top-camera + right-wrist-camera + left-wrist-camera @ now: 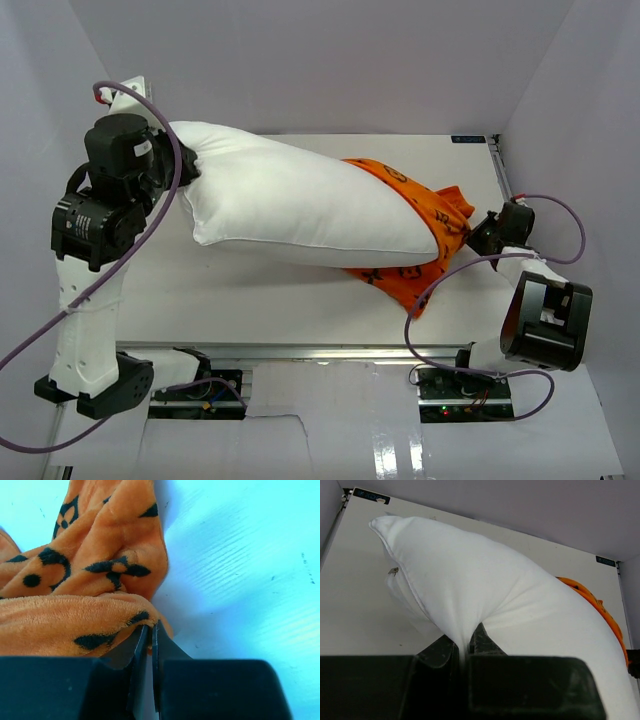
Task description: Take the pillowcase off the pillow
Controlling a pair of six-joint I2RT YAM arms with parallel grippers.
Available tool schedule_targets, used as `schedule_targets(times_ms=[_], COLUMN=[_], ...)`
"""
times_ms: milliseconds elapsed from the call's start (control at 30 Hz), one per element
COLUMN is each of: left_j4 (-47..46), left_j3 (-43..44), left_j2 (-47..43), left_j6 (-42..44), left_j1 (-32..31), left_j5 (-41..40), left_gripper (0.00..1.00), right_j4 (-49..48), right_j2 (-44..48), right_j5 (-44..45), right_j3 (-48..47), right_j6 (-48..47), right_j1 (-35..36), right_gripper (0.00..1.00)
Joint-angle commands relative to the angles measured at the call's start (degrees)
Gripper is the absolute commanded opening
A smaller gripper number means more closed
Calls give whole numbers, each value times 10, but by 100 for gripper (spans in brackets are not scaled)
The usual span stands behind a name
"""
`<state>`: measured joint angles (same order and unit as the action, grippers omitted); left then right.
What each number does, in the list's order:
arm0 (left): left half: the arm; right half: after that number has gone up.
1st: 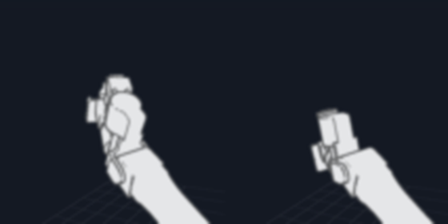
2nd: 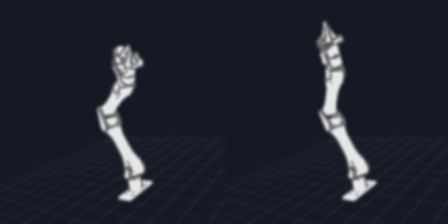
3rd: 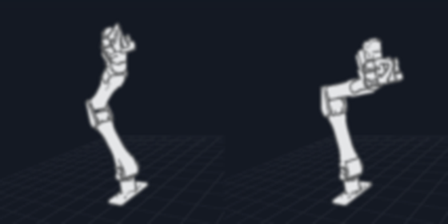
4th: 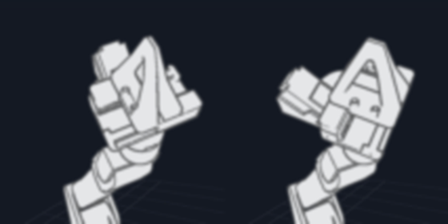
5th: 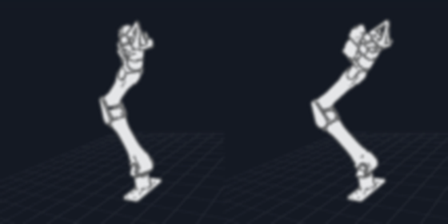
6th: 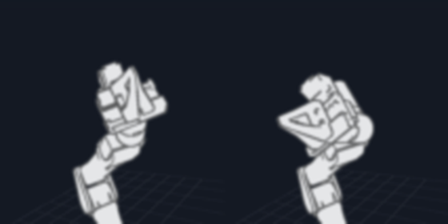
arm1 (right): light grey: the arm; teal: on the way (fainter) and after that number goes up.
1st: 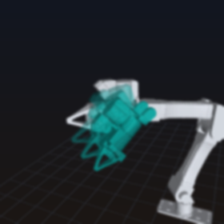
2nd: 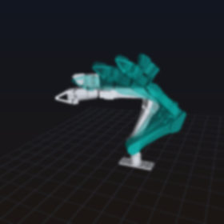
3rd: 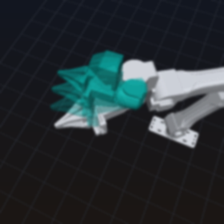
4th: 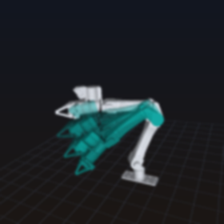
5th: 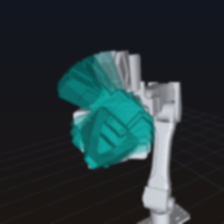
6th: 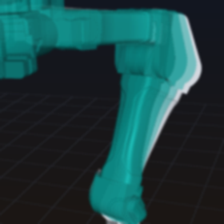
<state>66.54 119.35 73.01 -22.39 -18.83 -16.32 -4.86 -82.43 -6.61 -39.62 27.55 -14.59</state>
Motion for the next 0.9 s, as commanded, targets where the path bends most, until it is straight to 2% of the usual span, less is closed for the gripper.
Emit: schedule_targets(times_ms=[0,267,433,600,700,867], left_j4=[-138,-171,-197,-202,-226,-239], left_j3=[-26,-54,-131,-170,-190,-179], left_j2=[-63,-93,-112,-83,-86,-56], left_j6=[27,49,51,62,55,51], left_j1=[23,23,23,23,23,23], left_j5=[-135,-224,-218,-258,-242,-208], left_gripper=[0,0,0,0,0,0], right_j4=[-38,-37,-59,-46,-65,-102], right_j2=[33,93,114,117,126,128], right_j5=[121,183,157,155,118,-29], right_j3=[4,32,32,21,27,19], right_j6=[6,46,41,43,30,4], right_j1=[-30,-50,-53,-63,-64,-45], right_gripper=[8,8,8,8,8,8])
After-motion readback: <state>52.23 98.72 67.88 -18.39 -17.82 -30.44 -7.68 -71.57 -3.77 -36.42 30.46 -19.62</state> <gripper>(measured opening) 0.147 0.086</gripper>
